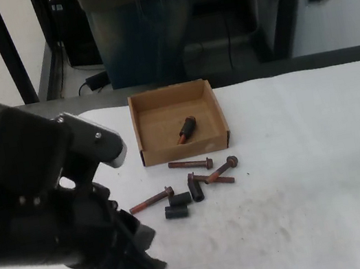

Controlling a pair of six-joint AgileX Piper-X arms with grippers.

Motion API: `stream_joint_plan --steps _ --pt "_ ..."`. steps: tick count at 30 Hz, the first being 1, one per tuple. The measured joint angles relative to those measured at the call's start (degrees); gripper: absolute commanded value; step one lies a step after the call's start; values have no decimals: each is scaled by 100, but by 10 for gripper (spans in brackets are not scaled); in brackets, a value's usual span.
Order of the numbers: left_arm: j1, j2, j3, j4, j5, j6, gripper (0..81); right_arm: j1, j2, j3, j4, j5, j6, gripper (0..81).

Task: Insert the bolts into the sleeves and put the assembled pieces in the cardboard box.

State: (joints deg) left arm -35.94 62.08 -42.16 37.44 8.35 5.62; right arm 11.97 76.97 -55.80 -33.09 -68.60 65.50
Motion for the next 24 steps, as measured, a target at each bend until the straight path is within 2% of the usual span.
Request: stream_joint_plan --steps 3,4,8,12,18,24 --pt "443 435 -110 -2 278 521 308 -55 -560 137 -77 -67 -184 2" --pt "728 689 -246 -7 340 999 308 -77 -705 175 -79 -101 -218 2" --pt "1162 1237 -670 -21 343 2003 308 -135 -1021 259 -78 -348 -247 2" --pt "1250 2025 -1235 -34 357 2957 308 -135 -1067 259 -78 -383 -266 2" --pt "1250 2912 -1656 193 374 3548 307 -135 -1067 281 -78 -395 -259 2" --pt "1250 3570 -1955 377 409 3886 253 -93 -1067 281 -78 -410 -225 2"
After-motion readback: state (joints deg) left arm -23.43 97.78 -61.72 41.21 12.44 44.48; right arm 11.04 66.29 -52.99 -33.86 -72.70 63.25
